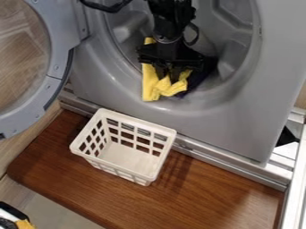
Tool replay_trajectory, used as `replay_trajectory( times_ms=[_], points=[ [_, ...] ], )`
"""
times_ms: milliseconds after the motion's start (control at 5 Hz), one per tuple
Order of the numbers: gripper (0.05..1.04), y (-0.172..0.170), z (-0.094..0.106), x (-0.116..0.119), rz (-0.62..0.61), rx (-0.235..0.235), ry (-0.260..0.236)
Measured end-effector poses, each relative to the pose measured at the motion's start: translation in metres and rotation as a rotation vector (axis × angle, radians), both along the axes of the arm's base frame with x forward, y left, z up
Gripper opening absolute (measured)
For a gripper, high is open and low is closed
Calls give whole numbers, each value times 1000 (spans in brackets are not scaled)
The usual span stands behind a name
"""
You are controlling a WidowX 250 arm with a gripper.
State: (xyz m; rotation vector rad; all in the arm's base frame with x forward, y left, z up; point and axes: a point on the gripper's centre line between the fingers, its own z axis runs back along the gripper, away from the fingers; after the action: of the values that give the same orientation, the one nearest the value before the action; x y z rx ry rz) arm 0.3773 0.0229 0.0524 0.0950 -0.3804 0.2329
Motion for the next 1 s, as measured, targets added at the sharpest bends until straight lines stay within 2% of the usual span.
replay_trajectory(
  times_ms=[200, 400, 1000],
  points=[
    [103, 1, 15, -3, 3, 30, -8],
    [90, 0, 32, -8, 13, 41, -40],
    [90, -13, 57, -42, -1, 68, -62]
  ],
)
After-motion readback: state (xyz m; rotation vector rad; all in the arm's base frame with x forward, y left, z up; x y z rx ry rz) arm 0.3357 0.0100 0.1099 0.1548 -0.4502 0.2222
